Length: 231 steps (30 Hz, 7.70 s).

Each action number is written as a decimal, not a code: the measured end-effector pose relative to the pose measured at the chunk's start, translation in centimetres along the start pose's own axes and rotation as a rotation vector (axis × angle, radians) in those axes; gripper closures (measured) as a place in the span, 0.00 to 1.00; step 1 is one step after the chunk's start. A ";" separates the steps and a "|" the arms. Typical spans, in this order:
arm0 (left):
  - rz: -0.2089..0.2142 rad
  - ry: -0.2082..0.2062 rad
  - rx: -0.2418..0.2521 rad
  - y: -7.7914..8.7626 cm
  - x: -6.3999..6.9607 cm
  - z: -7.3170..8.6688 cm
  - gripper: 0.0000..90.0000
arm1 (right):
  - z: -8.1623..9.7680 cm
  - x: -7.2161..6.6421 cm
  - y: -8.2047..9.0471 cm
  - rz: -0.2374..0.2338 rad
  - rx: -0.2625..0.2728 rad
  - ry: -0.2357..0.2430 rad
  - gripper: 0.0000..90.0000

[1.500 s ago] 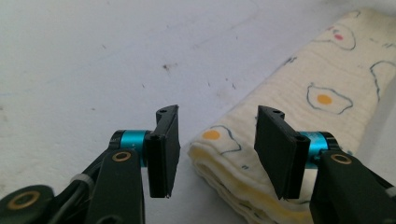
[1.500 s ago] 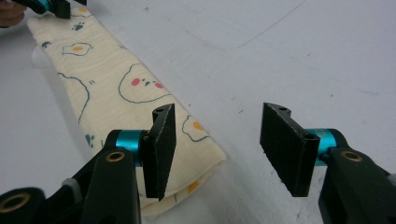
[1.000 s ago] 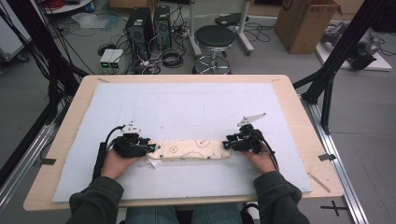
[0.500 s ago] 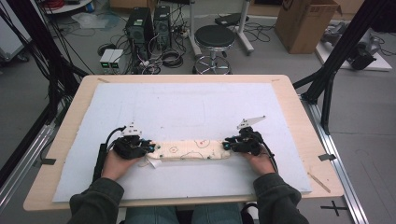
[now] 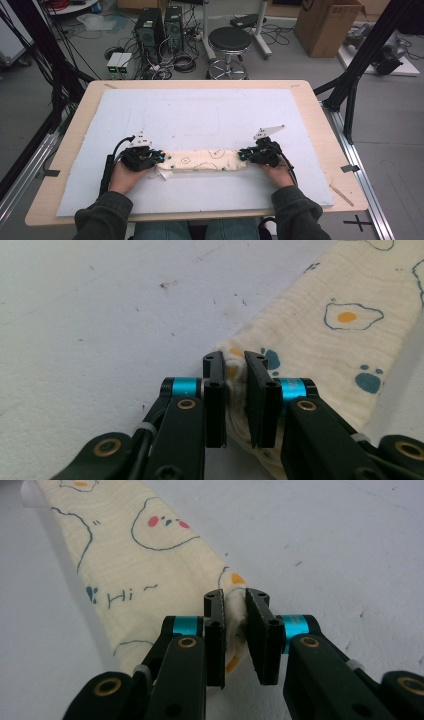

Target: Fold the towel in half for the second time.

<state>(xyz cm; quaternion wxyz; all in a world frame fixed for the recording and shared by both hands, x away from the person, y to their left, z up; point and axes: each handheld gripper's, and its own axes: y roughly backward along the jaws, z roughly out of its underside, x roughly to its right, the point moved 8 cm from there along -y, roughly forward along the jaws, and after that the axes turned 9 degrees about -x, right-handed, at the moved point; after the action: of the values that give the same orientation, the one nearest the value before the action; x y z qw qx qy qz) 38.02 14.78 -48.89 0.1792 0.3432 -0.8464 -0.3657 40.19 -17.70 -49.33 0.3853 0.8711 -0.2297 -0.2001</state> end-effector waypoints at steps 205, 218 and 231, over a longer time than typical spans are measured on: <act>-0.020 0.023 0.128 5.2 -1.1 -4.0 0.37 | -6.8 1.4 4.5 0.140 0.181 -0.073 0.18; -0.021 0.013 0.136 6.0 -0.6 -3.6 0.35 | -5.9 1.2 5.6 0.152 0.187 -0.074 0.16; -0.027 0.013 0.138 6.7 -0.2 -2.6 0.33 | -4.1 1.2 6.7 0.170 0.199 -0.079 0.16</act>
<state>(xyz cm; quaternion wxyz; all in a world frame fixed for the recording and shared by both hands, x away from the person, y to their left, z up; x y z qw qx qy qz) 36.55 16.93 -42.25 0.1557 0.3684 -0.8638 -0.3064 41.65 -20.02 -41.90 0.3034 0.8737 -0.3366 -0.1772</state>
